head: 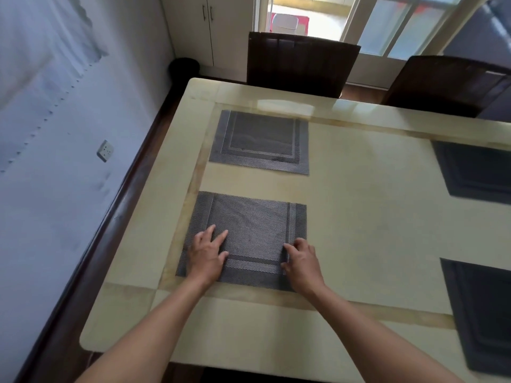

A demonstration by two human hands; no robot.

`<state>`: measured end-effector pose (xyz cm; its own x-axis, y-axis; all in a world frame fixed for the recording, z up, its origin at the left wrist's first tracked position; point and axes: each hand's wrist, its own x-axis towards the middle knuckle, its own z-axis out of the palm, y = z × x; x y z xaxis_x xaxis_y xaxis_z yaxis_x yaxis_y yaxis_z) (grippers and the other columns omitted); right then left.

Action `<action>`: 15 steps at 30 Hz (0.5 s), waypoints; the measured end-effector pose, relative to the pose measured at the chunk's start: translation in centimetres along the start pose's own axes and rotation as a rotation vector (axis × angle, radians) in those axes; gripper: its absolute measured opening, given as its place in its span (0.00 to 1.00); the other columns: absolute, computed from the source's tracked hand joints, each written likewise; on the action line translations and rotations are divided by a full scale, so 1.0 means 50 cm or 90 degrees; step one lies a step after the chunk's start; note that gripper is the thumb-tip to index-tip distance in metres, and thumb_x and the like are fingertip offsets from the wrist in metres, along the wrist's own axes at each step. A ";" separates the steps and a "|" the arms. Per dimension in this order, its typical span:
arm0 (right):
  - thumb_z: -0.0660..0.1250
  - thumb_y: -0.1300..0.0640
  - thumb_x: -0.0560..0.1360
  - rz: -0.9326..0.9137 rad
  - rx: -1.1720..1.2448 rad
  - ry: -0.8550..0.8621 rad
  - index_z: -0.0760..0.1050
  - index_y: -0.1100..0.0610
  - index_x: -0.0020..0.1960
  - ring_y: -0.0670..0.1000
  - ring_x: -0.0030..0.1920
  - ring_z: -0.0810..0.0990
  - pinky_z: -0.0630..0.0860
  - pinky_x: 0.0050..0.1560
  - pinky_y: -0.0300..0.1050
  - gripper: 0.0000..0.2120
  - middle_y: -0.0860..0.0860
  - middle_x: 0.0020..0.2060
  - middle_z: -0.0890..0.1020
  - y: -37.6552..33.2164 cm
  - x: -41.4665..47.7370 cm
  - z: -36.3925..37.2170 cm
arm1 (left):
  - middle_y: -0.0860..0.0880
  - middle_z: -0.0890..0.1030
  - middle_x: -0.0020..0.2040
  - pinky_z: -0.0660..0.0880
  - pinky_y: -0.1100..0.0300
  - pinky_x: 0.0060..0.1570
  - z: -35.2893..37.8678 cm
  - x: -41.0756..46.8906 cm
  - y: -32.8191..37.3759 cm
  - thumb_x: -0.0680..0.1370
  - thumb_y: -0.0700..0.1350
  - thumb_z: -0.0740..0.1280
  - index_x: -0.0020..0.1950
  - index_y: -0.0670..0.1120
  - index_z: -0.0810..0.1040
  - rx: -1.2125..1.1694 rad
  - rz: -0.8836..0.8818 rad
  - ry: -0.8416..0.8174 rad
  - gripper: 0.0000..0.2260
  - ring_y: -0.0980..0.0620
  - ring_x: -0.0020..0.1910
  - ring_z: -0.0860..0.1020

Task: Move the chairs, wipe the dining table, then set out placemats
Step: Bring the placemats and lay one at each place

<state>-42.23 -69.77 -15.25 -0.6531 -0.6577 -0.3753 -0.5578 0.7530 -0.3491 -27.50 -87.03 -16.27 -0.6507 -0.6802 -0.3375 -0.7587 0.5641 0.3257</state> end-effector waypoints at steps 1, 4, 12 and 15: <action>0.64 0.56 0.76 0.000 0.010 -0.010 0.67 0.53 0.70 0.55 0.65 0.64 0.65 0.67 0.46 0.23 0.53 0.67 0.65 -0.001 0.000 -0.001 | 0.50 0.57 0.77 0.58 0.51 0.72 -0.001 0.001 -0.001 0.78 0.52 0.63 0.75 0.57 0.60 -0.001 -0.006 -0.008 0.25 0.47 0.75 0.56; 0.63 0.57 0.76 0.014 0.077 -0.019 0.66 0.55 0.71 0.55 0.66 0.63 0.62 0.68 0.44 0.23 0.54 0.68 0.65 0.001 -0.010 -0.012 | 0.49 0.58 0.77 0.59 0.51 0.72 -0.011 -0.003 0.003 0.78 0.50 0.63 0.75 0.54 0.62 -0.006 -0.026 -0.006 0.25 0.46 0.74 0.57; 0.62 0.55 0.79 0.113 0.194 0.021 0.71 0.55 0.68 0.54 0.67 0.67 0.60 0.67 0.40 0.18 0.54 0.66 0.71 0.159 -0.105 -0.112 | 0.45 0.73 0.68 0.62 0.53 0.68 0.016 -0.068 0.206 0.78 0.41 0.64 0.67 0.44 0.73 -0.153 0.014 0.029 0.17 0.43 0.68 0.67; 0.63 0.55 0.78 0.149 0.222 0.053 0.72 0.55 0.67 0.54 0.66 0.69 0.62 0.67 0.41 0.18 0.55 0.64 0.73 0.253 -0.143 -0.167 | 0.43 0.76 0.65 0.64 0.54 0.66 0.042 -0.096 0.331 0.77 0.40 0.65 0.65 0.43 0.76 -0.195 0.045 0.002 0.16 0.43 0.65 0.71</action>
<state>-48.88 -55.37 -9.84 -0.7880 -0.4560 -0.4136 -0.1925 0.8206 -0.5381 -37.00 -73.42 -11.10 -0.7007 -0.6463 -0.3021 -0.6669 0.4430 0.5992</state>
